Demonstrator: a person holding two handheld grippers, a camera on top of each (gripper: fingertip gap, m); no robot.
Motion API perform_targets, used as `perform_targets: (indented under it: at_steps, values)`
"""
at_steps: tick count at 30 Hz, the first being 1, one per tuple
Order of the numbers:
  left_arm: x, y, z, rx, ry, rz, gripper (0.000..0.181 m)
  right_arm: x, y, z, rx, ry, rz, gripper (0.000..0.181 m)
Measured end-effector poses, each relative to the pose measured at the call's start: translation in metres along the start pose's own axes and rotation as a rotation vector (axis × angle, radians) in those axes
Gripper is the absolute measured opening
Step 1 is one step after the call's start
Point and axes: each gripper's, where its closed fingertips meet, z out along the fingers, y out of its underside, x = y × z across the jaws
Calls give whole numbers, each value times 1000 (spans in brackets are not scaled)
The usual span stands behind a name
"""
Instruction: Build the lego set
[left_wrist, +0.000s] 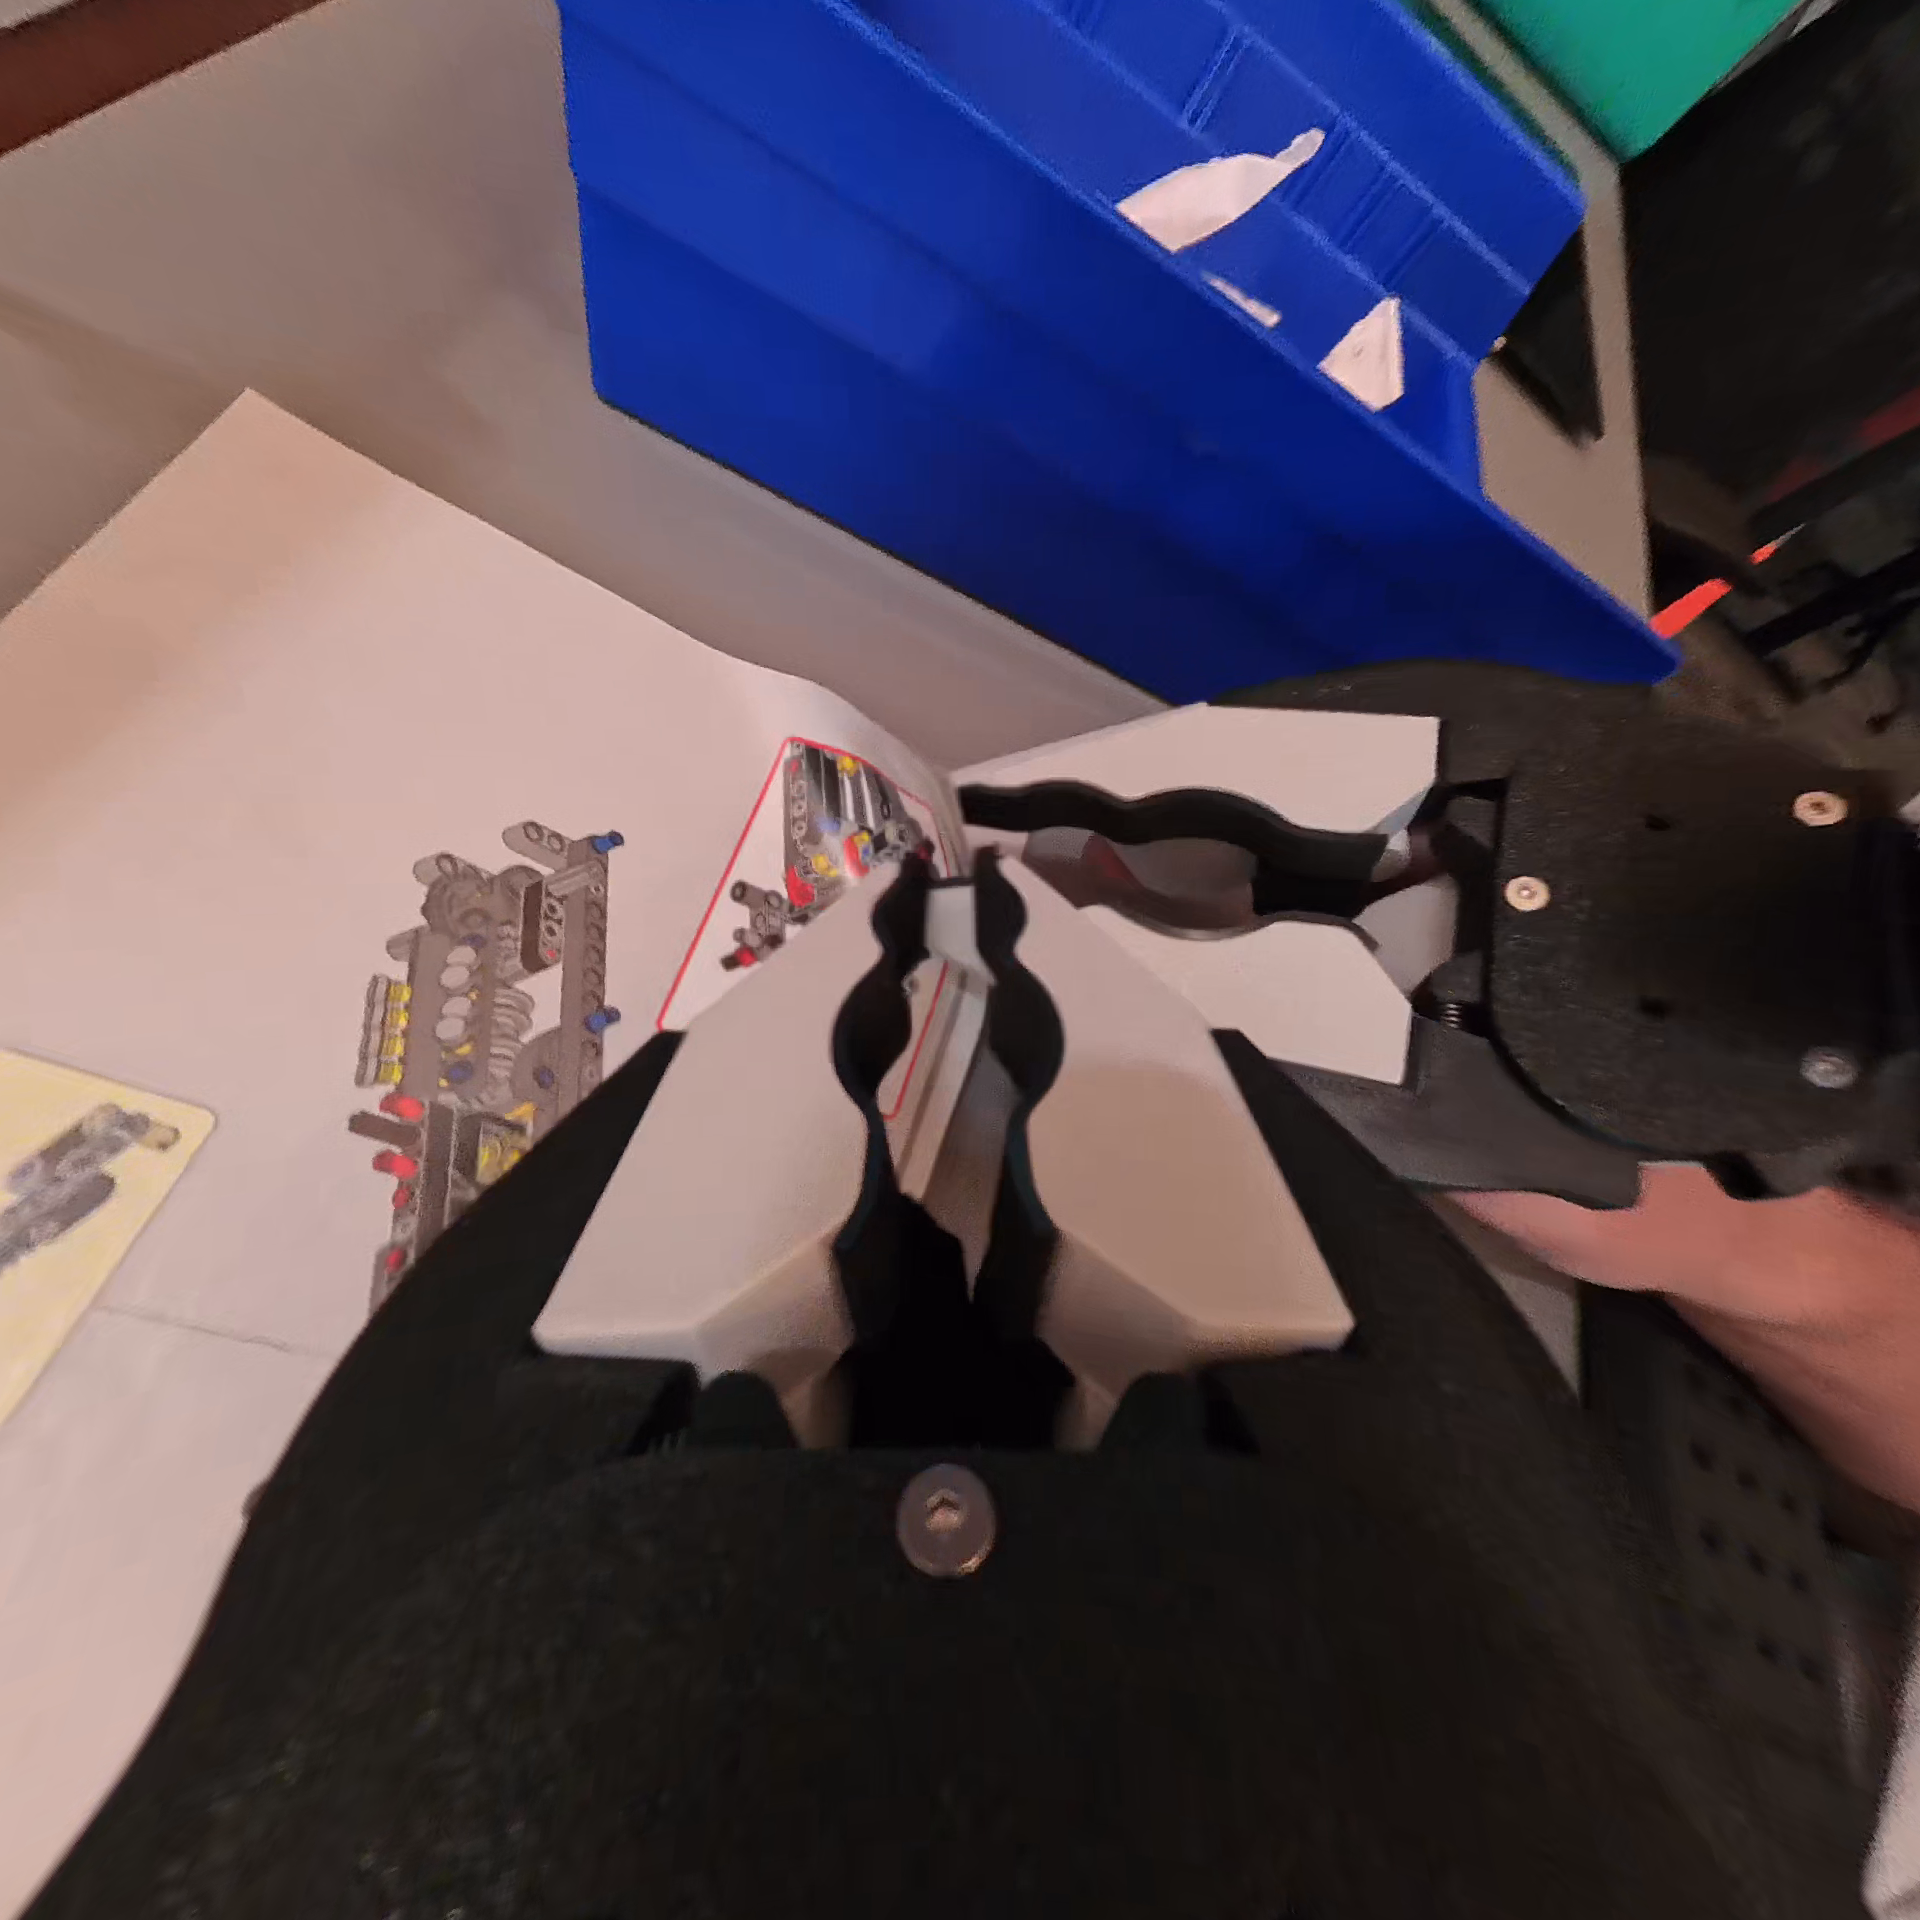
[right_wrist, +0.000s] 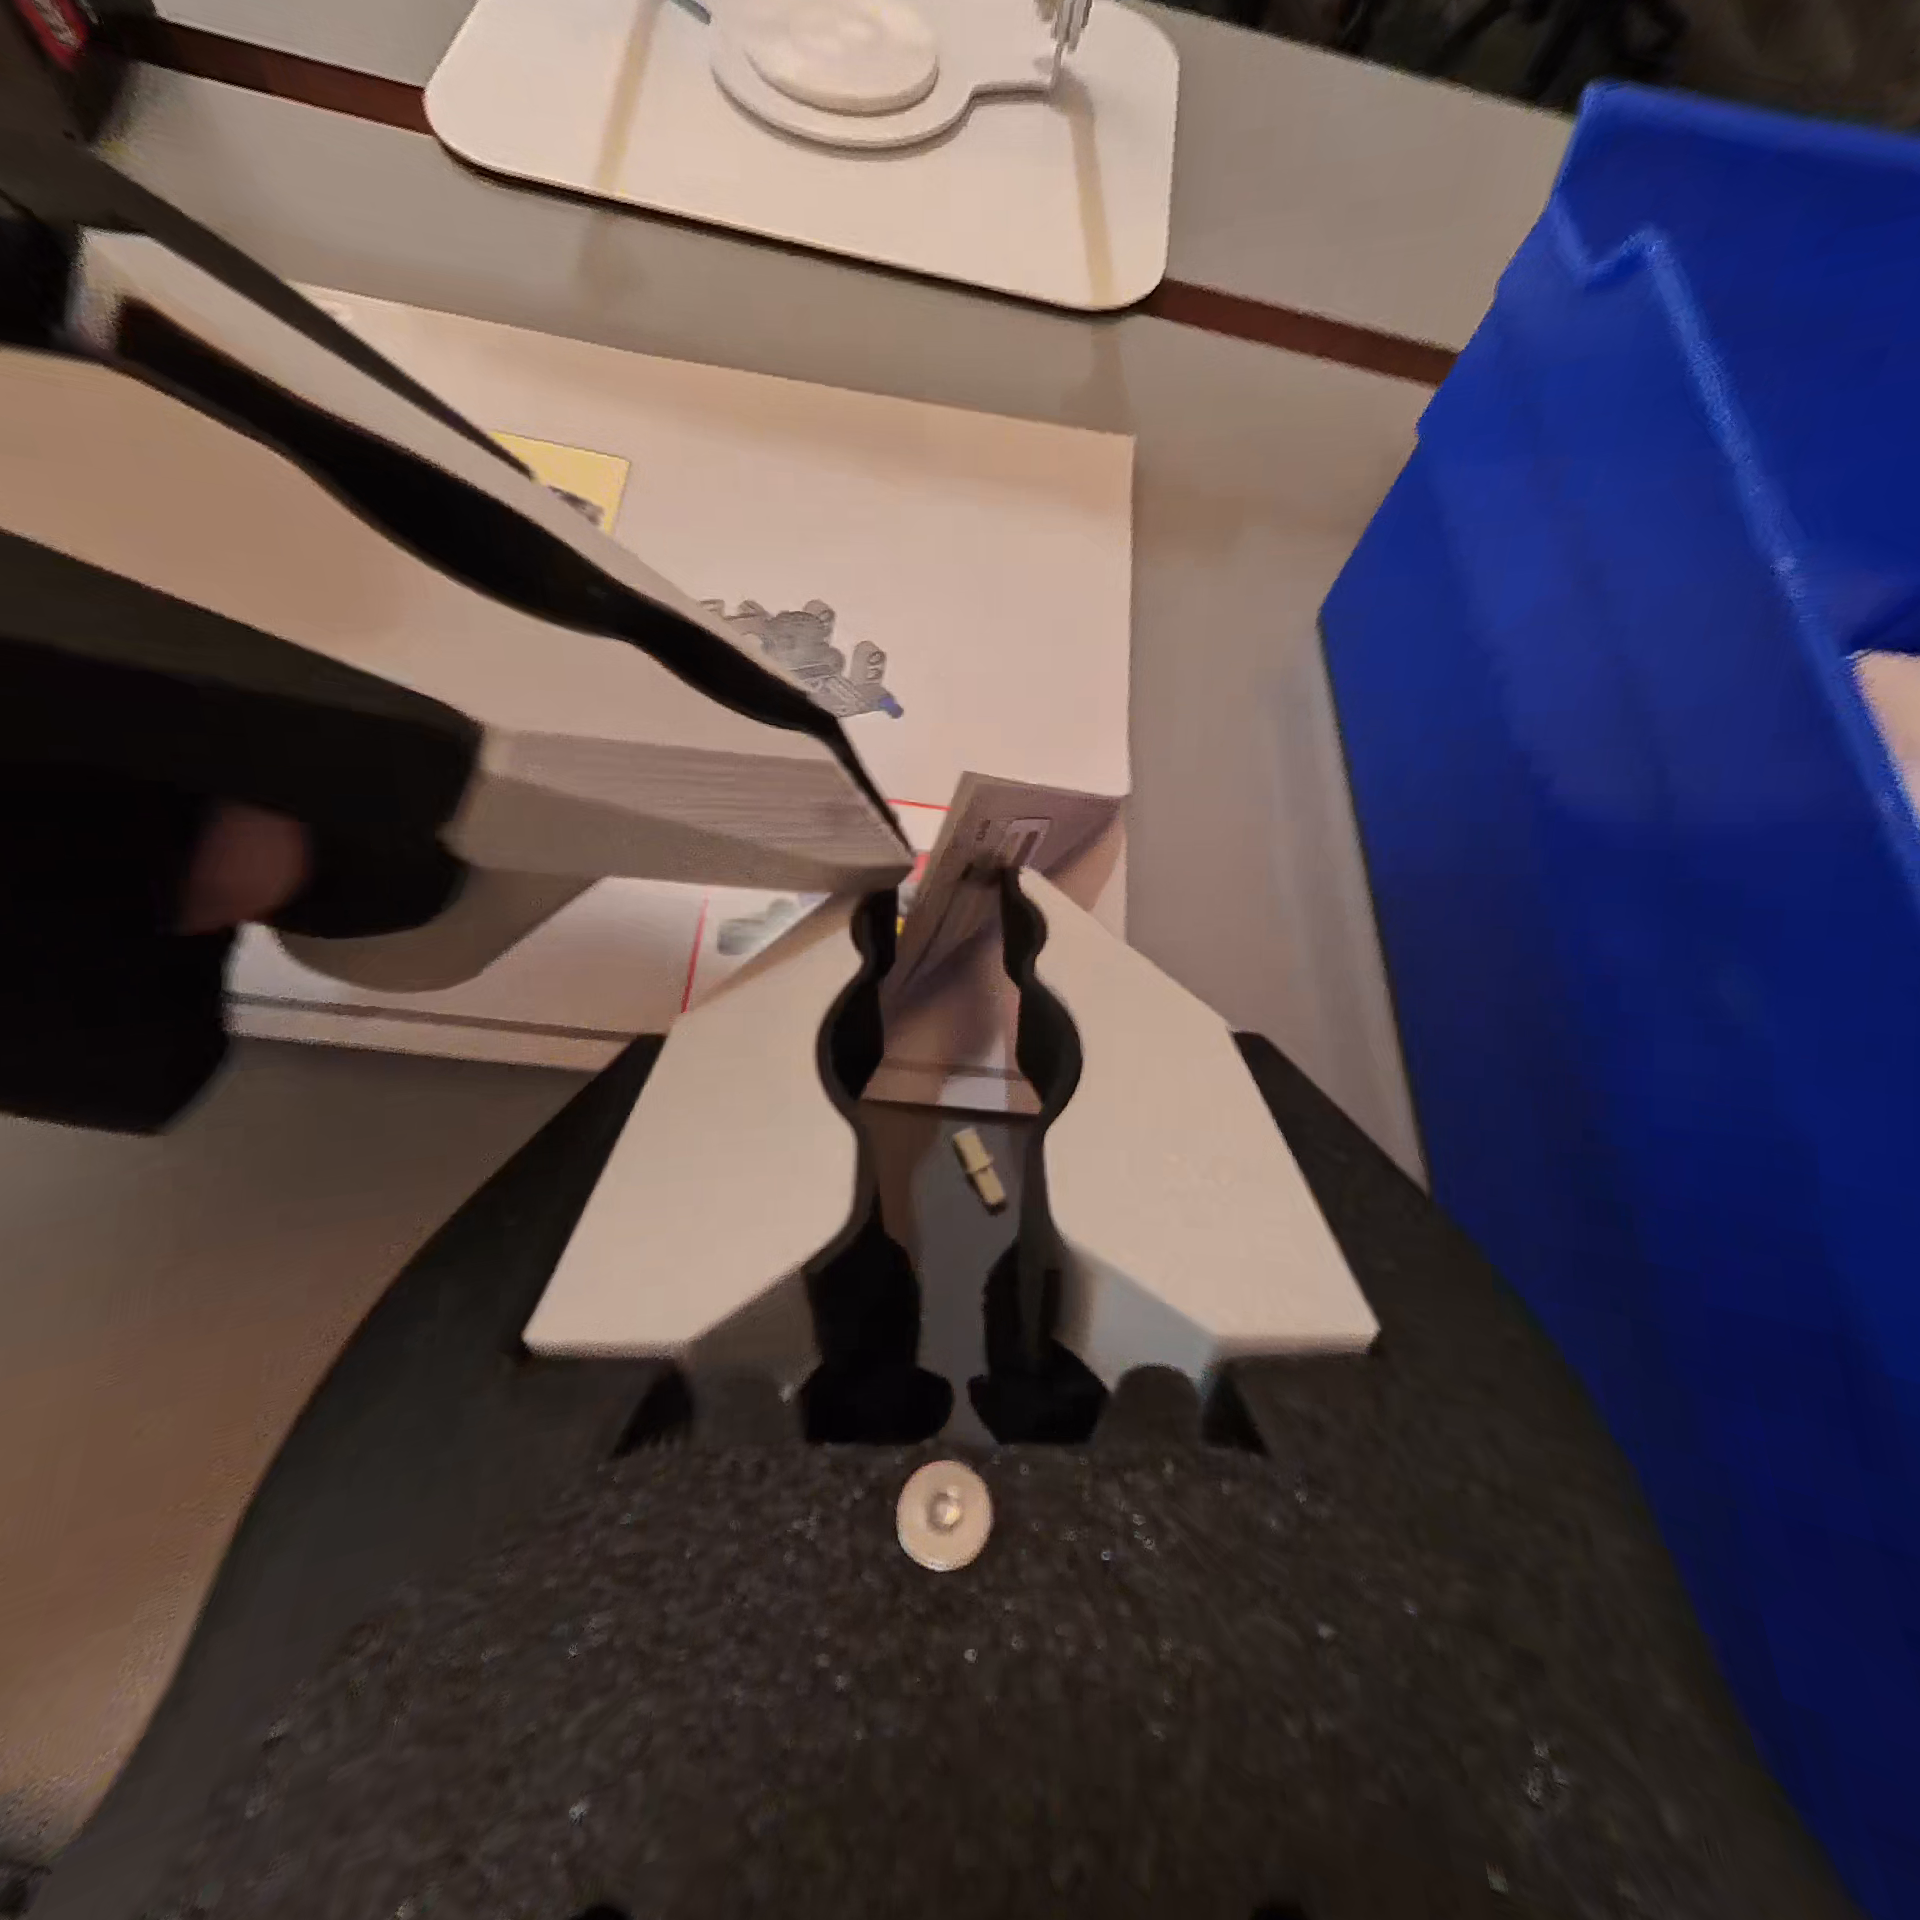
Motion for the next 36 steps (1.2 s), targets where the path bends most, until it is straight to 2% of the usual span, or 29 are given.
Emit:
perform_targets:
  at_steps: [2, 5, 7, 9, 13, 17, 18, 19, 21, 25, 27, 28, 31, 34, 36]
  values:
    - [-1, -1, -14, 35, 16, -46, 39, -2, -5, -4, 24, 3, -52, 15]
    - [-12, -3, -45, 114, 7, -111, 63, -16, -25, -22, 137, -25, -133, 8]
    - [-17, -5, -68, 177, 41, -203, 72, -34, -42, -40, 248, -52, -225, 5]
    - [-15, -9, -90, 240, 141, -339, 75, -56, -51, -54, 311, -45, -385, 5]
    - [-18, -8, -120, 318, 268, -509, 58, -95, -59, -74, 418, 49, -631, 0]
    - [-10, 7, -124, 281, 329, -541, 27, -121, -58, -82, 439, 10, -671, 0]
    - [-10, 9, -125, 284, 332, -546, 15, -122, -58, -82, 434, -1, -666, 0]
    - [-12, 11, -126, 289, 322, -552, 7, -124, -57, -82, 428, -21, -656, 0]
    - [-16, 13, -125, 296, 303, -554, 2, -130, -53, -87, 412, -110, -610, 10]
    - [-17, 9, -127, 306, 321, -522, 0, -131, -62, -109, 304, -393, -310, 56]
    - [-15, 5, -127, 311, 346, -502, 0, -123, -71, -104, 214, -550, -130, 89]
    - [-13, 4, -126, 310, 362, -491, 0, -119, -75, -97, 183, -625, -52, 94]
    - [-10, 1, -123, 307, 390, -455, 1, -109, -80, -59, 120, -766, 92, 96]
    - [-6, 1, -122, 305, 425, -453, 3, -126, -77, -46, 38, -974, 188, 85]
    - [-5, 0, -124, 315, 448, -447, 7, -125, -79, -38, 62, -966, 216, 71]
